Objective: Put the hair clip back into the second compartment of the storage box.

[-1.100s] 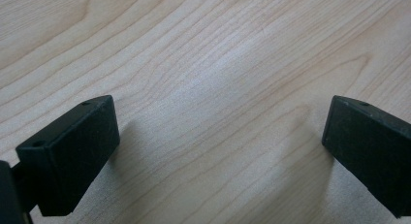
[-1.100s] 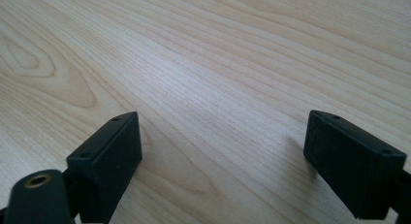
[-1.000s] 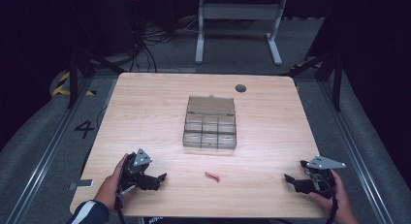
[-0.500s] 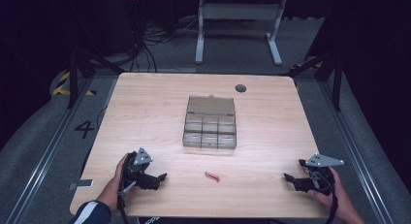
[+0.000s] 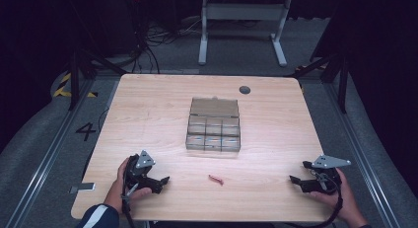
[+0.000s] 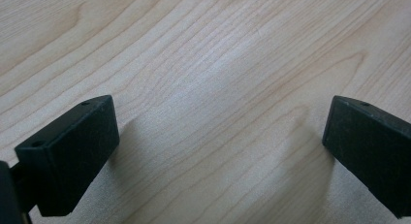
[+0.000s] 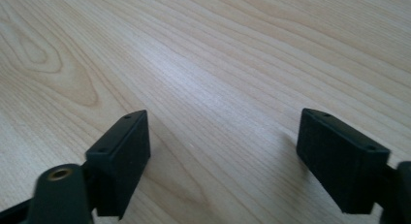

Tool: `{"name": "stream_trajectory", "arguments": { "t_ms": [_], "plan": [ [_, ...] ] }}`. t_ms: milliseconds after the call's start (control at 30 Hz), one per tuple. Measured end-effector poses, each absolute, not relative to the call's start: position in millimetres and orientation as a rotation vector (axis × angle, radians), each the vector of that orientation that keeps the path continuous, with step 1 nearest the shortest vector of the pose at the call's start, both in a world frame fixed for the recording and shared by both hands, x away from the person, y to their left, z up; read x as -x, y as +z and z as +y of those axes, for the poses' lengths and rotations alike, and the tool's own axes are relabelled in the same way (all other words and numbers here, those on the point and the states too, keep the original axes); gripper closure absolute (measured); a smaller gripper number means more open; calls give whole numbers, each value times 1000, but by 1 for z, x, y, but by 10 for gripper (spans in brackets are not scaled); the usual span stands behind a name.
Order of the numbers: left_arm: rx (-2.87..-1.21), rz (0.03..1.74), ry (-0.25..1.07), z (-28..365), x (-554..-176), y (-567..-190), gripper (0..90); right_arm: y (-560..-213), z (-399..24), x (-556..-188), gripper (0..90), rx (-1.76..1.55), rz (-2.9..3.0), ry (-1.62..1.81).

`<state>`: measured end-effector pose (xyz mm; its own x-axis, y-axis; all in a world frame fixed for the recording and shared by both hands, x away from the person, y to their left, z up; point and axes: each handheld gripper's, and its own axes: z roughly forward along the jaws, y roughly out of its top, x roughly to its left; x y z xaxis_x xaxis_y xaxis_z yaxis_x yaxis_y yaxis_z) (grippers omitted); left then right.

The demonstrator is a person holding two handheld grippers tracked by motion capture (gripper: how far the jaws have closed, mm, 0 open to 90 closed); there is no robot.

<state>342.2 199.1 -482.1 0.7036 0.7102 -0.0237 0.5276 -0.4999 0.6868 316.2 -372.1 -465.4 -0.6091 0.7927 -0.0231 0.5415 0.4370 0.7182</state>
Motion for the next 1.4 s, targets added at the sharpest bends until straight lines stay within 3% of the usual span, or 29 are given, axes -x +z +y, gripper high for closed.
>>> {"name": "stream_trajectory", "arguments": {
  "t_ms": [167, 500, 1400],
  "plan": [
    [-2221, 942, 342, 199, -342, -482, 3, -464, -380, -318, 329, -1166, 2320, 1069],
    [-2220, 943, 345, 199, -341, -482, 4, -461, -369, -314, 417, -1083, 2327, 1027],
    [-2218, 948, 347, 200, -341, -482, 6, -435, -288, -319, 462, -796, 2479, 1084]
  ]
}}
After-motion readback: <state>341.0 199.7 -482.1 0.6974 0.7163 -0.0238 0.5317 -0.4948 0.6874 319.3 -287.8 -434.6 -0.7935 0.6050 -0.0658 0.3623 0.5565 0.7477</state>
